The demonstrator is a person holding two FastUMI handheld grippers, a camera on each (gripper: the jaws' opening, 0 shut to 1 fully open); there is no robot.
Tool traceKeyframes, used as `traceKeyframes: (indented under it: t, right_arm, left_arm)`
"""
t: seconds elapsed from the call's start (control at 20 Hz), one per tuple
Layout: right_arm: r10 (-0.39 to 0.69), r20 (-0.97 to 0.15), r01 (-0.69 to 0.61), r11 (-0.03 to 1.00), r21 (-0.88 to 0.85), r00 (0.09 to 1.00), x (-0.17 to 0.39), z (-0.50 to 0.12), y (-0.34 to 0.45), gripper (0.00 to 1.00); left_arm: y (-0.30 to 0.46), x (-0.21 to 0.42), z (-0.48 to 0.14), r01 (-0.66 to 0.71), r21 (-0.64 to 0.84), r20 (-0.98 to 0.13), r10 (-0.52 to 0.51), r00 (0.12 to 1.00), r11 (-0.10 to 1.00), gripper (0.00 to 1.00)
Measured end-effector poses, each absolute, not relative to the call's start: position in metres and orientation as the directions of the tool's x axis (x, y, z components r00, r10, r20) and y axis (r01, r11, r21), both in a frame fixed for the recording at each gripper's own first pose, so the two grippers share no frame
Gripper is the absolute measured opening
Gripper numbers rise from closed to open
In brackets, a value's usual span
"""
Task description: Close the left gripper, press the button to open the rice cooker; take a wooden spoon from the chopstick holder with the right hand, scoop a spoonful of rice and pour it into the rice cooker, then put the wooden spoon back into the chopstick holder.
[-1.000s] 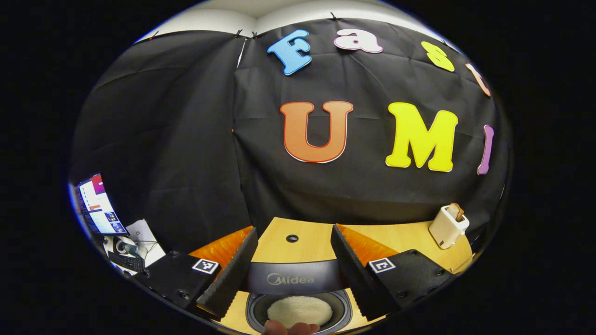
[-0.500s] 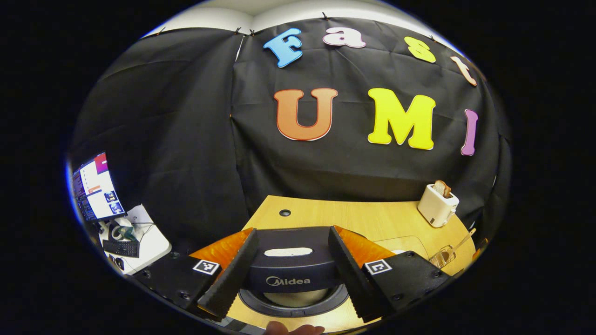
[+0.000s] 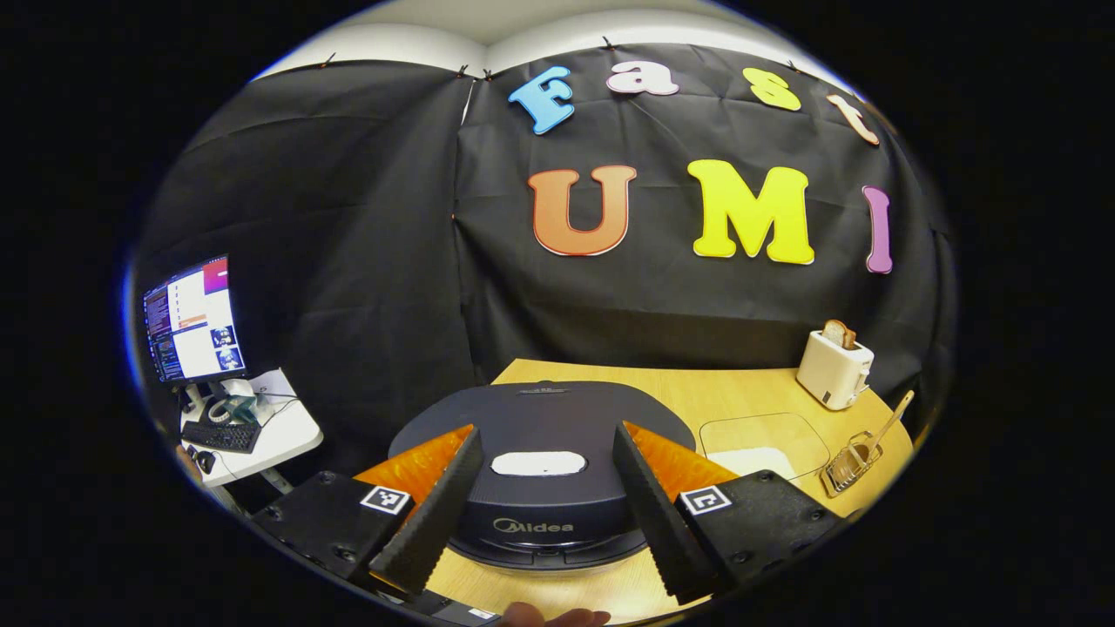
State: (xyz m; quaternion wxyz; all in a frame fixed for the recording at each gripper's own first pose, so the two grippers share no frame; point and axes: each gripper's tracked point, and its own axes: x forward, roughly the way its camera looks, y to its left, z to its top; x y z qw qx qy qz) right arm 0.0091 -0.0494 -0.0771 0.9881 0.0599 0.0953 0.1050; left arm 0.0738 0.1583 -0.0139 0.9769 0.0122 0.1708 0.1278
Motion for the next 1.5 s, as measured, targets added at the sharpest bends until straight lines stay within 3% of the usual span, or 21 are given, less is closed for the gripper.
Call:
traceKeyframes:
  t: [0.05,0.1,0.5,0.85,0.95,1.05,1.1,1.15,1.5]
  right_arm:
    - [0.220,-0.179,-0.197,0.971,0.138,0.959,0.008,-0.080,-0.049,0.91]
    - [0.217,-0.181,-0.196,0.972,0.130,0.959,0.008,-0.082,-0.049,0.95]
    - [0.243,-0.212,-0.221,0.968,0.122,0.947,0.012,-0.095,-0.036,0.95]
    - [0.281,-0.259,-0.251,0.957,0.141,0.924,0.014,-0.115,-0.010,0.95]
    - [0.288,-0.263,-0.261,0.956,0.135,0.921,0.016,-0.118,-0.006,0.91]
    - [0.291,-0.263,-0.261,0.955,0.143,0.920,0.020,-0.120,-0.004,0.95]
    - [0.289,-0.268,-0.256,0.955,0.152,0.919,0.022,-0.120,-0.003,0.91]
    - [0.289,-0.275,-0.254,0.954,0.156,0.917,0.022,-0.121,-0.002,0.95]
    - [0.232,-0.235,-0.215,0.972,0.096,0.944,0.024,-0.099,-0.013,0.95]
  left_arm:
    - [0.157,0.073,-0.017,-0.240,0.070,-0.318,0.249,0.915,0.968,0.96]
    - [0.157,0.071,-0.022,-0.237,0.068,-0.318,0.246,0.916,0.969,0.96]
    - [0.154,0.060,-0.056,-0.242,0.039,-0.349,0.240,0.906,0.970,0.96]
    - [0.154,0.059,-0.064,-0.230,0.042,-0.277,0.233,0.932,0.972,0.94]
    - [0.154,0.059,-0.062,-0.212,0.070,-0.269,0.223,0.937,0.975,0.94]
    - [0.156,0.059,-0.063,-0.208,0.060,-0.270,0.217,0.938,0.976,0.93]
    - [0.154,0.059,-0.059,-0.210,0.051,-0.251,0.216,0.944,0.976,0.93]
    - [0.154,0.061,-0.056,-0.206,0.061,-0.218,0.215,0.952,0.977,0.93]
    - [0.155,0.055,-0.035,-0.255,0.108,-0.112,0.266,0.957,0.961,0.95]
